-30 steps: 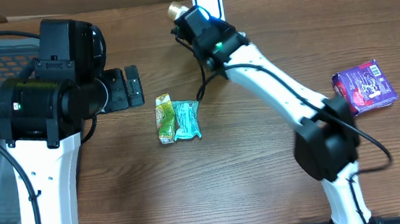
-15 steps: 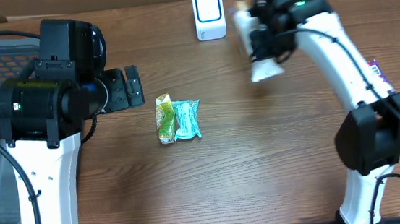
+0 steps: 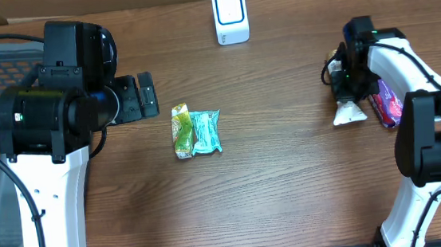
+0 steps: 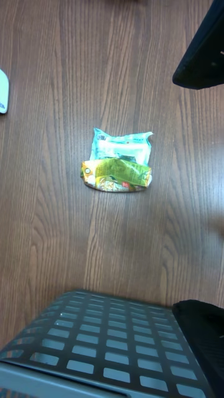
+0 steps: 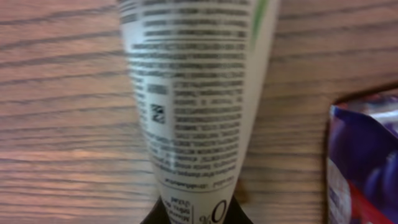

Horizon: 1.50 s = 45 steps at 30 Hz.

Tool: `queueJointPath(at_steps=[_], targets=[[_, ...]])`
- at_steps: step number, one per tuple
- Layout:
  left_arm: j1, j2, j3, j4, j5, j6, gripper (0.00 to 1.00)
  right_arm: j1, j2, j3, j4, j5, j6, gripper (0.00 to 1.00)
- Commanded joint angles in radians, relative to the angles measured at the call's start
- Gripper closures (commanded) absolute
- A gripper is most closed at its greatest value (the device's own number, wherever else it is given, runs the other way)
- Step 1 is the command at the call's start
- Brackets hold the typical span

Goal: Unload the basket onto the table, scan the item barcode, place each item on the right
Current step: 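Move the tube to the table's right edge and release it, then reach the right gripper to the teal wipes packet and grasp it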

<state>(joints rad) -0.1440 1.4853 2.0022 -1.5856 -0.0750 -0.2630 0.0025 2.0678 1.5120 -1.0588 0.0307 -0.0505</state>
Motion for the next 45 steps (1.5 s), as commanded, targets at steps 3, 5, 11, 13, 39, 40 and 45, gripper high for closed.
queueJointPath(at_steps=[3,5,11,13,39,40,45], targets=[[0.0,-0.002,0.003,0.001,-0.002,-0.014,0.0,-0.064,0.01,-0.039,-0.021,0.058,0.028,0.92],[0.0,-0.002,0.003,0.001,-0.002,-0.014,0.01,-0.075,0.01,-0.037,-0.031,0.041,0.028,0.86],[0.0,-0.002,0.003,0.001,-0.002,-0.014,0.0,-0.073,0.008,0.09,-0.191,-0.207,0.016,0.42],[0.0,-0.002,0.003,0.001,-0.002,-0.014,0.01,-0.069,0.008,0.172,-0.264,-0.249,0.018,0.0],[0.0,-0.002,0.003,0.001,-0.002,-0.014,0.0,0.499,0.011,0.118,0.169,-0.519,0.369,0.16],[0.0,-0.002,0.003,0.001,-0.002,-0.014,0.01,0.528,0.011,0.094,0.207,-0.501,0.396,0.18],[0.0,-0.002,0.003,0.001,-0.002,-0.014,0.0,0.615,0.011,0.016,0.346,-0.41,0.497,0.32]])
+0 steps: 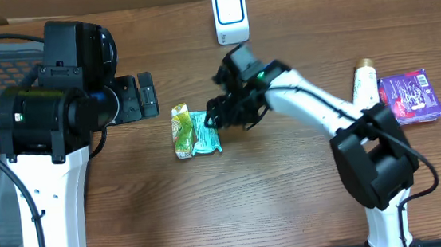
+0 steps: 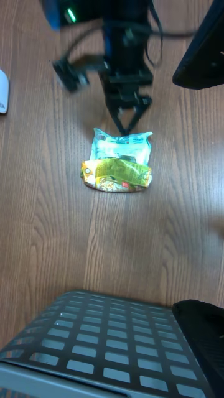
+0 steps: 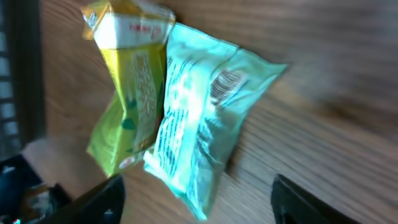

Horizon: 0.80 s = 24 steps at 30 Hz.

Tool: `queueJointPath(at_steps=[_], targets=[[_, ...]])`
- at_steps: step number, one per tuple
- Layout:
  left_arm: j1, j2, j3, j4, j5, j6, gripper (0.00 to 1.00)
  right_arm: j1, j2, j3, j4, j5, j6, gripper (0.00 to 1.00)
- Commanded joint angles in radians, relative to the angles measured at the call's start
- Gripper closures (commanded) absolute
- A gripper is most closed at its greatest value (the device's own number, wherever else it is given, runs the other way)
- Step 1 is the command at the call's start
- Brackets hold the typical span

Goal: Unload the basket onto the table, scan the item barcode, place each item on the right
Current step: 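Reach the right gripper to the teal wipes packet and grasp it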

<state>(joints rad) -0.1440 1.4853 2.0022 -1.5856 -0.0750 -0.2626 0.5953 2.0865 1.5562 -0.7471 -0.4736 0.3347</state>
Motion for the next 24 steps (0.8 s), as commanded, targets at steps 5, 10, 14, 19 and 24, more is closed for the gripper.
queueJointPath(at_steps=[5,10,14,19,24], targets=[[0.0,-0.002,0.003,0.001,-0.002,-0.014,0.0,0.067,-0.006,-0.084,0.1,0.157,0.168,0.52],[0.0,-0.002,0.003,0.001,-0.002,-0.014,0.01,0.078,-0.006,-0.129,0.114,0.193,0.232,0.6],[0.0,-0.002,0.003,0.001,-0.002,-0.014,0.0,0.078,-0.006,-0.155,0.122,0.197,0.264,0.71],[0.0,-0.002,0.003,0.001,-0.002,-0.014,0.0,0.076,-0.007,-0.153,0.121,0.208,0.261,0.96],[0.0,-0.002,0.003,0.001,-0.002,-0.014,0.0,0.048,-0.024,-0.084,0.038,0.212,0.056,0.96]])
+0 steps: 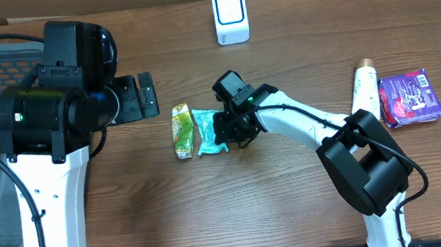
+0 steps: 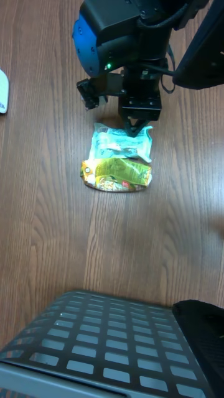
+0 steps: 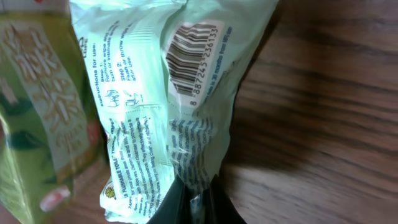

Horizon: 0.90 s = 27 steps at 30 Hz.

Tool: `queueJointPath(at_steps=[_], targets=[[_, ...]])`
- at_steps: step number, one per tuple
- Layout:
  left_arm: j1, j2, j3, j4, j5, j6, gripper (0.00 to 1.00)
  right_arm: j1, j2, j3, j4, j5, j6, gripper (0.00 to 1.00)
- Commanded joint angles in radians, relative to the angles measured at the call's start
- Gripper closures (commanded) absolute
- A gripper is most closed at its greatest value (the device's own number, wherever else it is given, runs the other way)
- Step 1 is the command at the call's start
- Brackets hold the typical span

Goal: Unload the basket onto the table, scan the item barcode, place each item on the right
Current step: 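Reach the right gripper to the teal wipes packet and grasp it, then lift the wipes packet and pull it right, away from the carton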

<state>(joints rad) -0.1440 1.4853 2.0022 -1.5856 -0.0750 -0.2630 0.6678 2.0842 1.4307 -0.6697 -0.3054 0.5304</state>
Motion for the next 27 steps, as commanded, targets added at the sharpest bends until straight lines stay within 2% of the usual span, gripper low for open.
queueJointPath(at_steps=[1,5,8,10,11,12,13,15,17,19,25,27], targets=[[0.0,-0.002,0.003,0.001,-0.002,-0.014,0.0,-0.034,-0.027,0.063,-0.068,0.044,-0.212,0.96],[0.0,-0.002,0.003,0.001,-0.002,-0.014,0.0,-0.076,-0.038,0.159,-0.214,0.071,-0.575,0.96],[0.0,-0.002,0.003,0.001,-0.002,-0.014,0.0,-0.099,-0.038,0.18,-0.257,0.2,-0.834,0.94],[0.0,-0.002,0.003,0.001,-0.002,-0.014,0.0,-0.117,-0.038,0.179,-0.246,0.327,-0.904,0.85],[0.0,-0.002,0.003,0.001,-0.002,-0.014,0.0,-0.128,-0.038,0.179,-0.234,0.38,-0.905,0.78],[0.0,-0.002,0.003,0.001,-0.002,-0.014,0.0,-0.138,-0.038,0.179,-0.22,0.421,-0.905,0.75],[0.0,-0.002,0.003,0.001,-0.002,-0.014,0.0,-0.15,-0.038,0.179,-0.207,0.442,-0.901,0.73],[0.0,-0.002,0.003,0.001,-0.002,-0.014,0.01,-0.169,-0.038,0.18,-0.191,0.443,-0.855,0.53],[0.0,-0.002,0.003,0.001,-0.002,-0.014,0.01,-0.187,-0.039,0.181,-0.177,0.44,-0.692,0.3],[0.0,-0.002,0.003,0.001,-0.002,-0.014,0.0,-0.203,-0.04,0.182,-0.186,0.428,-0.526,0.2],[0.0,-0.002,0.003,0.001,-0.002,-0.014,0.0,-0.301,-0.042,0.174,-0.315,0.143,-0.178,0.16],[0.0,-0.002,0.003,0.001,-0.002,-0.014,0.0,-0.338,-0.042,0.158,-0.32,-0.014,-0.126,0.19]])
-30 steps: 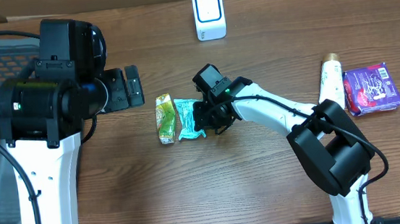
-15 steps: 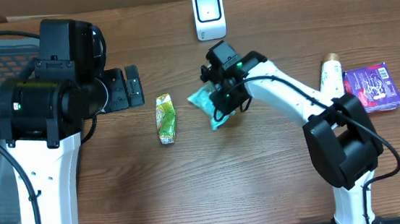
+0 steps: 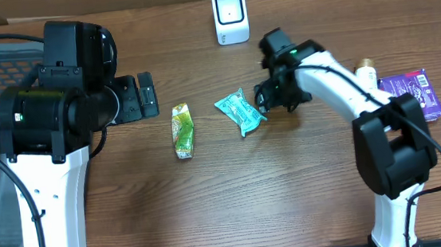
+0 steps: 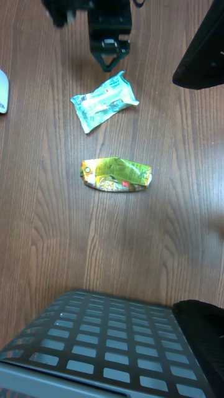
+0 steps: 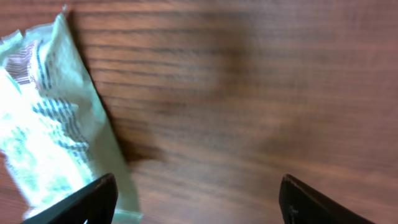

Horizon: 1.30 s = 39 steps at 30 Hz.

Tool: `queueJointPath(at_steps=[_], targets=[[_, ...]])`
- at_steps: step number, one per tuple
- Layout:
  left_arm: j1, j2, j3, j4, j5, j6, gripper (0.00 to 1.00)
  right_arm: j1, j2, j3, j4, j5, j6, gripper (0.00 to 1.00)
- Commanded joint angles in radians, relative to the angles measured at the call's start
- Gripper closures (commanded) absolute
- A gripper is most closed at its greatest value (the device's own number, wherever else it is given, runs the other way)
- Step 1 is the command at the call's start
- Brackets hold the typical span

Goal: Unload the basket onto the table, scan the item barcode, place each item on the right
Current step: 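Lift the wipes packet and pull it right, away from the carton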

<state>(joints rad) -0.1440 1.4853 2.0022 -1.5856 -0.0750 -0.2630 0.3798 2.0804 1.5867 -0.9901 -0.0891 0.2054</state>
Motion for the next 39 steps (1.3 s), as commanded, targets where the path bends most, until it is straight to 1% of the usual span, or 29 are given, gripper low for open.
queueJointPath(at_steps=[1,3,5,7,11,16,19,22,24,26,28,30,32,35,37,39], targets=[[0.0,-0.002,0.003,0.001,-0.002,-0.014,0.0,-0.068,-0.038,-0.013,0.013,-0.327,0.21,0.21],[0.0,-0.002,0.003,0.001,-0.002,-0.014,0.01,-0.089,-0.038,-0.046,0.043,-0.471,0.212,0.25],[0.0,-0.002,0.003,0.001,-0.002,-0.014,0.0,-0.091,-0.038,-0.079,0.077,-0.542,0.231,0.25],[0.0,-0.002,0.003,0.001,-0.002,-0.014,0.0,-0.086,-0.038,-0.108,0.1,-0.576,0.264,0.25],[0.0,-0.002,0.003,0.001,-0.002,-0.014,0.0,-0.043,-0.038,-0.165,0.153,-0.575,0.314,0.23],[0.0,-0.002,0.003,0.001,-0.002,-0.014,0.01,0.007,-0.038,-0.217,0.233,-0.489,0.414,0.23],[0.0,-0.002,0.003,0.001,-0.002,-0.014,0.0,0.022,-0.038,-0.227,0.28,-0.397,0.436,0.28],[0.0,-0.002,0.003,0.001,-0.002,-0.014,0.0,0.024,-0.038,-0.227,0.302,-0.294,0.435,0.38],[0.0,-0.002,0.003,0.001,-0.002,-0.014,0.0,0.023,-0.038,-0.227,0.307,-0.214,0.418,0.42],[0.0,-0.002,0.003,0.001,-0.002,-0.014,0.0,0.014,-0.038,-0.226,0.31,-0.14,0.375,0.44],[0.0,-0.002,0.003,0.001,-0.003,-0.014,0.01,-0.003,-0.038,-0.22,0.319,-0.118,0.314,0.44],[0.0,-0.002,0.003,0.001,-0.002,-0.014,0.0,-0.026,-0.038,-0.205,0.332,-0.126,0.241,0.43],[0.0,-0.002,0.003,0.001,-0.002,-0.014,0.01,-0.049,-0.038,-0.182,0.34,-0.132,0.163,0.35],[0.0,-0.002,0.003,0.001,-0.002,-0.014,0.0,-0.078,-0.038,-0.15,0.354,-0.192,0.056,0.26],[0.0,-0.002,0.003,0.001,-0.002,-0.014,0.0,-0.096,-0.038,-0.13,0.357,-0.257,0.024,0.2],[0.0,-0.002,0.003,0.001,-0.002,-0.014,0.01,-0.115,-0.038,-0.125,0.38,-0.337,0.011,0.17]])
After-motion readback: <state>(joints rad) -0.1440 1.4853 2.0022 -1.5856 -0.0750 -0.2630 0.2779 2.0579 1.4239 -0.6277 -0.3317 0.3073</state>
